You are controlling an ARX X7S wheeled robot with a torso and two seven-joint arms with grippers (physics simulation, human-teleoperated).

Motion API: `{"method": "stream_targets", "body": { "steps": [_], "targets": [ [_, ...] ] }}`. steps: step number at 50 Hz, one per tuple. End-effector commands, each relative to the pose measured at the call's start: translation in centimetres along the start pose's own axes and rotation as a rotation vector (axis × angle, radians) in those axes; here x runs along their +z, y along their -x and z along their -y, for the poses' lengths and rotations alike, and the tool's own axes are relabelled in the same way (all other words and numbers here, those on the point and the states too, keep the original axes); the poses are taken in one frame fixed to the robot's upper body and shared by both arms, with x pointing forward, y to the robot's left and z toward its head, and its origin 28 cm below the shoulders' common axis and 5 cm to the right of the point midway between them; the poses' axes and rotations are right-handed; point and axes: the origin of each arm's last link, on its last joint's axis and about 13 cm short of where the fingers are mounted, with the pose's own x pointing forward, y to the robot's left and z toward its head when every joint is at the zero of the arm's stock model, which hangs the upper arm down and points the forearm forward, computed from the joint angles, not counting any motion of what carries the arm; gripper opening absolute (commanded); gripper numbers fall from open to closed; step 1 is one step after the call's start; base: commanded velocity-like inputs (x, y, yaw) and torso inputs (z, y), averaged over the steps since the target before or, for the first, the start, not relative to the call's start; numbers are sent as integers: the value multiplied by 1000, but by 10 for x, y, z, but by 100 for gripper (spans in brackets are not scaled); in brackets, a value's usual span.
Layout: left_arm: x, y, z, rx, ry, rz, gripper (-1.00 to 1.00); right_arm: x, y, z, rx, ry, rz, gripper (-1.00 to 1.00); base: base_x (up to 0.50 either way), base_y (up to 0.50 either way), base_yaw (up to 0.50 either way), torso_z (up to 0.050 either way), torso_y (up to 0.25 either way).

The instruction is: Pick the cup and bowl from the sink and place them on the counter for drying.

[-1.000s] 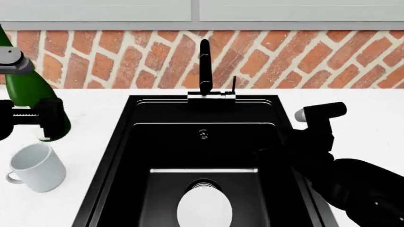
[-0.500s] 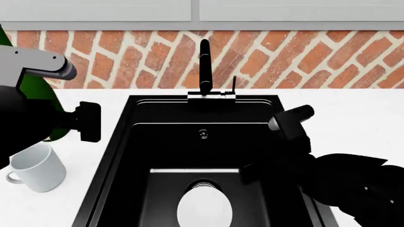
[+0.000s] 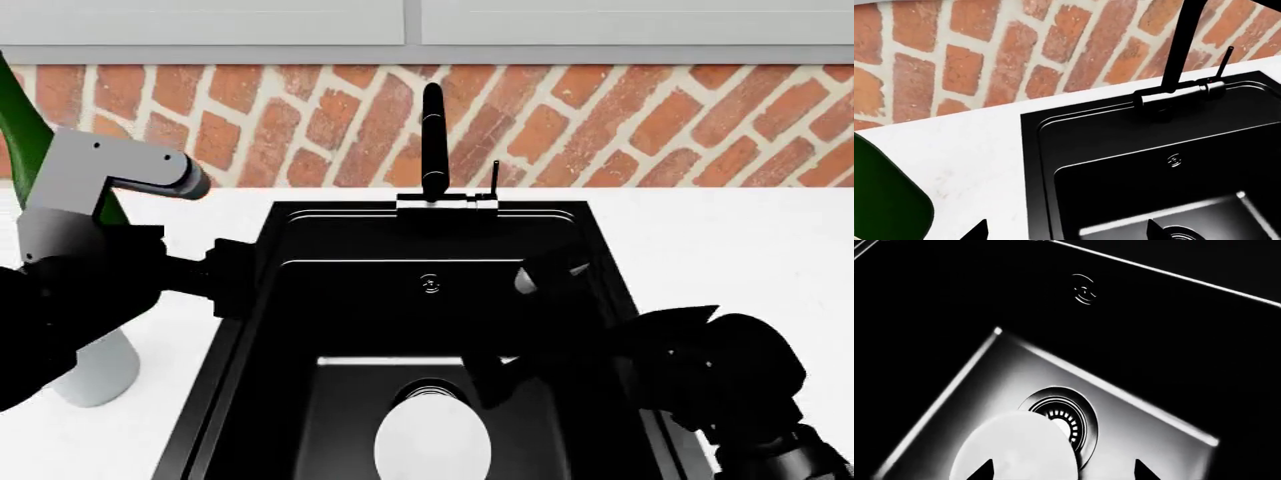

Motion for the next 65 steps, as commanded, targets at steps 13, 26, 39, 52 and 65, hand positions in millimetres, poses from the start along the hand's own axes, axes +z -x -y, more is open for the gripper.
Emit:
{"method": "stream_targets", "body": {
  "steps": [13, 26, 39, 52, 65],
  "targets": [
    [-14, 1, -6, -40, 24, 77, 100, 26, -55, 14, 30, 49, -149, 100, 0, 0, 0, 0, 0],
    [-13, 1, -1, -51, 17, 118, 100, 19, -83, 16, 82, 45, -212, 100, 0, 0, 0, 0, 0],
    [-7, 8, -3, -36, 16, 231, 100, 20, -91, 16, 80, 60, -222, 100, 0, 0, 0, 0, 0],
    [11, 19, -3, -28, -21, 320, 100, 21, -91, 16, 71, 65, -215, 100, 0, 0, 0, 0, -18],
    [7, 22, -5, -38, -42, 313, 100, 12, -97, 12, 107, 77, -234, 100, 0, 0, 0, 3, -89]
  ]
}}
